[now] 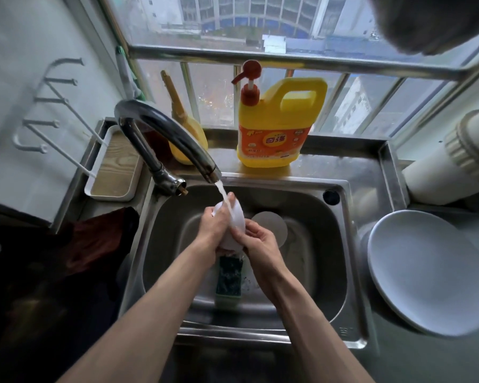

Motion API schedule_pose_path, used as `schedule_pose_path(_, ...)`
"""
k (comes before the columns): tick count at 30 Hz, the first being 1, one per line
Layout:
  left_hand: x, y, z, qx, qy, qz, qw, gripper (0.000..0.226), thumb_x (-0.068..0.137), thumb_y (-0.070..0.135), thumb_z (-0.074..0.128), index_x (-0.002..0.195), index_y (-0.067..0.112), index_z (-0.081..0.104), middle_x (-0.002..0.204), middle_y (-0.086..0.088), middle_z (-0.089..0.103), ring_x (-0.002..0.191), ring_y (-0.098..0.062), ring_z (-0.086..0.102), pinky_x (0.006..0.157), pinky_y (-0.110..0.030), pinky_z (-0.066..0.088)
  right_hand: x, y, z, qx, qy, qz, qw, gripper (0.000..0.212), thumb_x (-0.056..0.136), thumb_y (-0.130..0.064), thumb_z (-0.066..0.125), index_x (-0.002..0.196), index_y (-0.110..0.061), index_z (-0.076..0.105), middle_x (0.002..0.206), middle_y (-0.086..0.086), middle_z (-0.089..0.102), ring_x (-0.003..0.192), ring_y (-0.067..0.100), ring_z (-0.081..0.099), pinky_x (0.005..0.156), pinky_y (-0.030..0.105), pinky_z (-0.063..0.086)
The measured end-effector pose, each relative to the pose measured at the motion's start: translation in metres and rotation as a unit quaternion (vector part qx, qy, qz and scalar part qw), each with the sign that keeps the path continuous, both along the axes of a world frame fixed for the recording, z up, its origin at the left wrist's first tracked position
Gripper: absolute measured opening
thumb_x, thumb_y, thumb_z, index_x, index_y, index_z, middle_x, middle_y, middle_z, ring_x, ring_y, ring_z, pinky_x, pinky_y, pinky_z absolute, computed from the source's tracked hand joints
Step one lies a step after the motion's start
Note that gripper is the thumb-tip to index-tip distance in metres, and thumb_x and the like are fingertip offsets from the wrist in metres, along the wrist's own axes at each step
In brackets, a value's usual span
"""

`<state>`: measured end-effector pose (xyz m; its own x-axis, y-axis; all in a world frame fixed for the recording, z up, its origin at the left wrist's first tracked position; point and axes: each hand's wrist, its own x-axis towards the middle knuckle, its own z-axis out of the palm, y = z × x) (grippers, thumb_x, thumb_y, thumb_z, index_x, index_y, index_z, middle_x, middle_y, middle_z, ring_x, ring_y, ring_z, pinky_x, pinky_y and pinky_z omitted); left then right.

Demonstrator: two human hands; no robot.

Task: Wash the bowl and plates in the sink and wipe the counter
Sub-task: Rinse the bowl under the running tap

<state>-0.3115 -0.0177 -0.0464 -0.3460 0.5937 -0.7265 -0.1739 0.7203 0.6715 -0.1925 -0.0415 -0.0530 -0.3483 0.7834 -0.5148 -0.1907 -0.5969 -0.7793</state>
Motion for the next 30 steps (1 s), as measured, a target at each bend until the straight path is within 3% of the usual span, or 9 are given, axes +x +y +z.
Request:
schedule_pose_path(3,0.005,-0.004,-0.004,0.061,0.052,-0.025,0.996,0.053,0.089,0.072,0.057,0.107,0.022,0.056,0.114,-0.011,0.069,0.103,-0.027,0.068,0.093,-0.048,0.057,-0.013,0.013,0.000,0.002,-0.064,-0.052,0.997,0.020,0.104,-0.026,0.062,0.111,-0.013,0.074,0.106,0.014,0.077,0.102,0.030,0.074,0.090,0.046,0.060)
schedule_pose_path(6,0.005,-0.009,-0.010,0.095,0.094,-0.064,0.989,0.033,0.106,0.054,0.038,0.096,0.028,0.055,0.111,-0.006,0.066,0.115,-0.032,0.063,0.103,-0.049,0.049,-0.022,0.022,0.002,0.026,-0.132,-0.050,0.990,0.023,0.104,-0.030,0.061,0.105,-0.012,0.075,0.101,0.012,0.078,0.098,0.029,0.074,0.088,0.045,0.060)
schedule_pose_path(9,0.001,-0.010,-0.011,0.120,0.106,-0.053,0.986,0.027,0.109,0.044,0.036,0.104,0.029,0.057,0.111,-0.006,0.066,0.111,-0.031,0.063,0.101,-0.048,0.050,-0.019,0.025,0.004,0.015,-0.118,-0.026,0.993,0.020,0.104,-0.025,0.061,0.102,-0.013,0.077,0.102,0.016,0.078,0.097,0.030,0.075,0.088,0.046,0.060)
schedule_pose_path(13,-0.006,-0.002,-0.006,0.076,0.053,-0.014,0.996,0.038,0.098,0.050,0.061,0.122,0.020,0.060,0.118,-0.011,0.069,0.108,-0.030,0.067,0.095,-0.048,0.056,-0.012,0.018,0.010,0.014,-0.060,0.017,0.998,0.021,0.100,-0.027,0.067,0.107,-0.011,0.078,0.108,0.020,0.076,0.099,0.032,0.074,0.080,0.040,0.061)
schedule_pose_path(17,-0.008,0.005,0.004,0.020,0.020,0.007,1.000,0.055,0.081,0.061,0.078,0.114,0.021,0.062,0.104,-0.007,0.071,0.093,-0.025,0.071,0.077,-0.040,0.060,-0.006,0.007,0.020,0.007,0.031,0.033,0.999,0.029,0.097,-0.026,0.070,0.118,-0.006,0.073,0.112,0.018,0.076,0.103,0.030,0.075,0.089,0.041,0.061)
schedule_pose_path(22,-0.008,0.010,0.007,0.058,0.077,-0.005,0.995,0.056,0.092,0.066,0.059,0.107,0.012,0.066,0.102,-0.011,0.073,0.096,-0.028,0.070,0.087,-0.043,0.058,-0.011,0.017,0.015,-0.002,-0.020,0.007,1.000,0.021,0.099,-0.029,0.068,0.102,-0.012,0.080,0.099,0.011,0.078,0.091,0.021,0.074,0.079,0.034,0.057)
schedule_pose_path(25,-0.002,0.008,0.006,0.068,0.144,-0.044,0.986,0.047,0.109,0.045,0.036,0.110,0.009,0.066,0.107,-0.013,0.071,0.104,-0.031,0.066,0.088,-0.041,0.052,-0.023,0.025,0.009,0.026,-0.116,-0.002,0.993,0.034,0.103,-0.041,0.061,0.105,-0.010,0.074,0.095,0.008,0.075,0.086,0.017,0.069,0.077,0.036,0.056)
schedule_pose_path(28,-0.002,0.006,0.002,0.096,0.122,0.022,0.988,0.043,0.112,0.035,0.030,0.116,0.013,0.067,0.112,-0.011,0.069,0.108,-0.031,0.065,0.096,-0.041,0.052,-0.029,0.030,0.008,0.043,-0.132,0.007,0.990,0.022,0.106,-0.030,0.059,0.114,-0.011,0.068,0.110,0.013,0.075,0.100,0.026,0.071,0.090,0.043,0.058)
schedule_pose_path(30,-0.006,0.007,0.000,0.099,0.094,0.067,0.988,0.042,0.112,0.030,0.032,0.120,0.010,0.068,0.114,-0.015,0.070,0.101,-0.029,0.065,0.086,-0.035,0.053,-0.027,0.031,0.010,0.047,-0.118,0.017,0.992,0.019,0.107,-0.019,0.057,0.117,-0.008,0.067,0.110,0.016,0.074,0.098,0.026,0.070,0.089,0.042,0.058)
